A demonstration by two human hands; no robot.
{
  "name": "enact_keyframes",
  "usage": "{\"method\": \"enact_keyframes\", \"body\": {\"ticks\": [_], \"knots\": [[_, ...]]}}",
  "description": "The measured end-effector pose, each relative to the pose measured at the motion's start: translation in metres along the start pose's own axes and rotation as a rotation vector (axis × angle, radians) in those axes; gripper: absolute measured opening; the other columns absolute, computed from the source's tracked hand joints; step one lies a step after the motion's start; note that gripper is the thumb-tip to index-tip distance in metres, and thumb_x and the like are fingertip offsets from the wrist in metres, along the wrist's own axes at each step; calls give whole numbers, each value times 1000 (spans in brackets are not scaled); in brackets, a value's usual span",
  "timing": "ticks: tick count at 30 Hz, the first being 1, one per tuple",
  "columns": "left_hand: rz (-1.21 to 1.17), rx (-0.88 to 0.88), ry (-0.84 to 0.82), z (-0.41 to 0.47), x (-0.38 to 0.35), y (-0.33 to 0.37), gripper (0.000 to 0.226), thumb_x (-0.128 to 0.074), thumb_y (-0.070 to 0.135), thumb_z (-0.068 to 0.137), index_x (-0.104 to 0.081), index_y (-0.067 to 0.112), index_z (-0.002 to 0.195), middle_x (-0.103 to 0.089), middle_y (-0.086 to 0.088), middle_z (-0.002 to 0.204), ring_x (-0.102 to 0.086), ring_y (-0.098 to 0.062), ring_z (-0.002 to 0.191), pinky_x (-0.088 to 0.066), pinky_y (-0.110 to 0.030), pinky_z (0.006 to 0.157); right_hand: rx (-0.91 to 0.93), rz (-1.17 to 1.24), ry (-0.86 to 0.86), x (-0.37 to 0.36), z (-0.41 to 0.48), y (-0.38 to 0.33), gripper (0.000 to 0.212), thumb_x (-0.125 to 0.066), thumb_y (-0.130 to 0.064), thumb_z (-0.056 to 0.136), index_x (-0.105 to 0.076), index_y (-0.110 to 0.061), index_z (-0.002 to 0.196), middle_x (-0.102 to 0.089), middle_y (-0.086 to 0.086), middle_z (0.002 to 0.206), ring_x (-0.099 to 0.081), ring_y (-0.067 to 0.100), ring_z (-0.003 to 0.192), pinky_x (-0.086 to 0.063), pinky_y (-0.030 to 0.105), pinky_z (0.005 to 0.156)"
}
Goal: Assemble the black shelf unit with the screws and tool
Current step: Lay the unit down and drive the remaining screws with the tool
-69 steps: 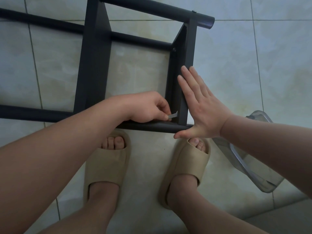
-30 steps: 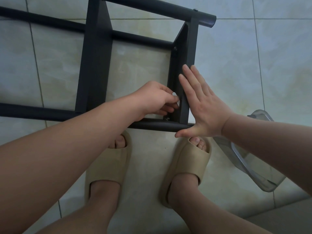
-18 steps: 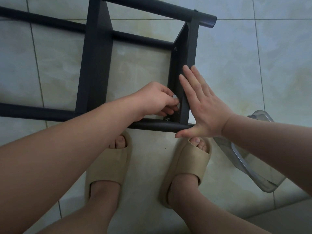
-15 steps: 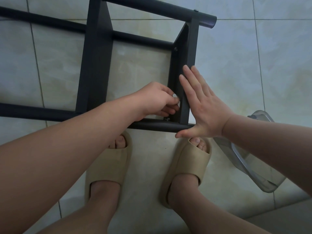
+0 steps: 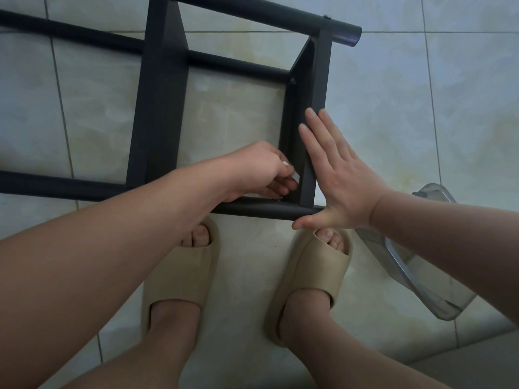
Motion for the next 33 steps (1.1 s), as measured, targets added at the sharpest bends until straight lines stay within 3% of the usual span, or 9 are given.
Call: {"method": "enact_keyframes", "body": {"ticks": [18,26,31,33], "knots": [[249,-76,-64,-11,6,1,23,-50,3,102,-62,12,84,-70,-4,79,-64,-15,74,-55,-33,81,2,2,4,0,0,0,136,-42,-96,72,-4,2,159,2,22,167,7,38,155,-13,58,124],[362,-90,-101,-10,5,-1,18,-57,7,99,-65,15,85,-73,5,74,-65,-4,66,-51,-19,65,4,3,9,-1,0,1,136,-41,-96,73,-4,3,159,1,22,167,7,38,155,-13,59,124],[464,-105,-103,-9,6,-1,14,-62,12,96,-70,16,85,-75,2,81,-64,-11,73,-51,-30,75,3,8,6,-1,0,1,135,-40,-96,73,-3,2,159,3,22,167,8,37,155,-12,58,124],[513,-108,-110,-8,6,-1,14,-64,15,95,-71,18,83,-69,7,71,-58,-11,68,-47,-31,71,3,13,7,-1,0,0,135,-39,-96,73,-3,1,159,3,22,167,8,37,155,-12,59,124]]}}
Point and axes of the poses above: each hand's wrist, its own z-axis towards the middle knuckle, its own x-axis out of the back of the hand, y = z × x, the point moved 1 cm from there along z, towards the middle knuckle
